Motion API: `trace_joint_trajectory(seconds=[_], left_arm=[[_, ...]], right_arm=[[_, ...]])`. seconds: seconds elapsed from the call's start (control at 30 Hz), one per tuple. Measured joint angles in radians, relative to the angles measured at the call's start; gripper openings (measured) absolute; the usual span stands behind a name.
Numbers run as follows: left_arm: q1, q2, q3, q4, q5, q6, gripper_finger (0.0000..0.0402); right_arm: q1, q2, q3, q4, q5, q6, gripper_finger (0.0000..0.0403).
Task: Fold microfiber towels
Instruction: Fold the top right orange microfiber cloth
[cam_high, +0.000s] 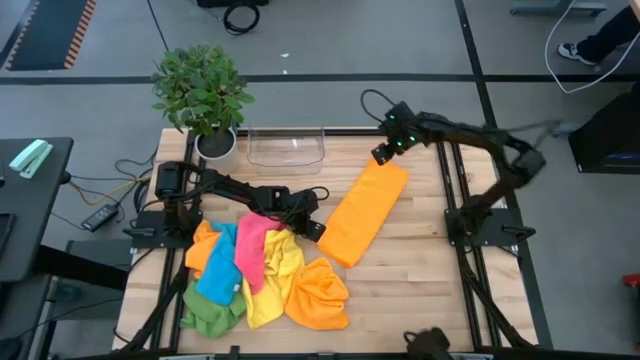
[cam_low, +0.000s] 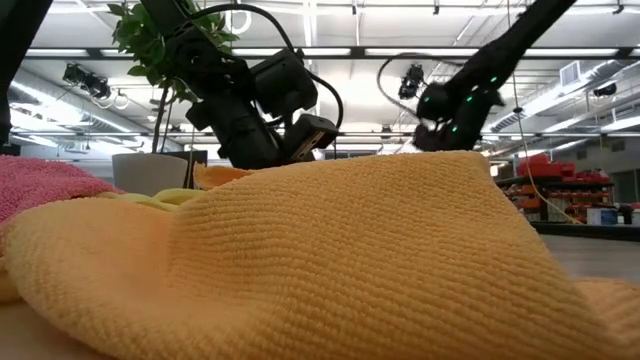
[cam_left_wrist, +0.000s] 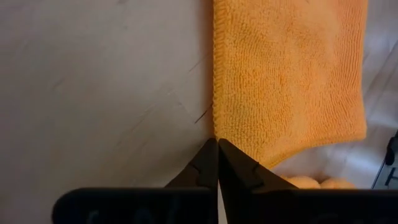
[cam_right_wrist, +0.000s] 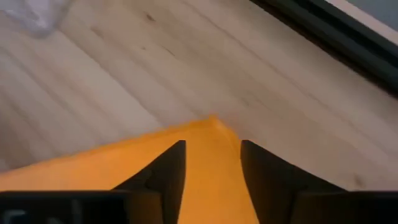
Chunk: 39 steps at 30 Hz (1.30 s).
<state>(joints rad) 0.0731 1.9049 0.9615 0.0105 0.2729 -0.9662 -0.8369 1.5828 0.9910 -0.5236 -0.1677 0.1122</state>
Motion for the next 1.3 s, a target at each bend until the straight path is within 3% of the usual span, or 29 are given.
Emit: trace_joint_trajectory(seconds=[0.2,0.43,0.63,1.0,1.3], left_arm=[[0.000,0.000,0.000,0.000,-0.003,-0.044,0.0013],[0.001,0.000,0.000,0.000,-0.005,-0.045,0.0006],[0.002,0.000,0.001,0.000,-0.007,-0.044,0.0011],[0.002,0.000,0.001,-0.001,-0.007,-0.034,0.0008],[0.002,0.000,0.001,-0.001,-0.007,-0.023,0.0014]], right_arm=[[-0.019,0.167,0.140,-0.108,0.000,-0.109,0.0190],[-0.009,0.225,0.166,-0.116,0.001,-0.166,0.0180],[0.015,0.256,0.166,-0.105,0.003,-0.191,0.0147],[0.017,0.224,0.166,-0.088,0.028,-0.206,0.0043],[0.017,0.224,0.165,-0.088,0.012,-0.226,0.0045]])
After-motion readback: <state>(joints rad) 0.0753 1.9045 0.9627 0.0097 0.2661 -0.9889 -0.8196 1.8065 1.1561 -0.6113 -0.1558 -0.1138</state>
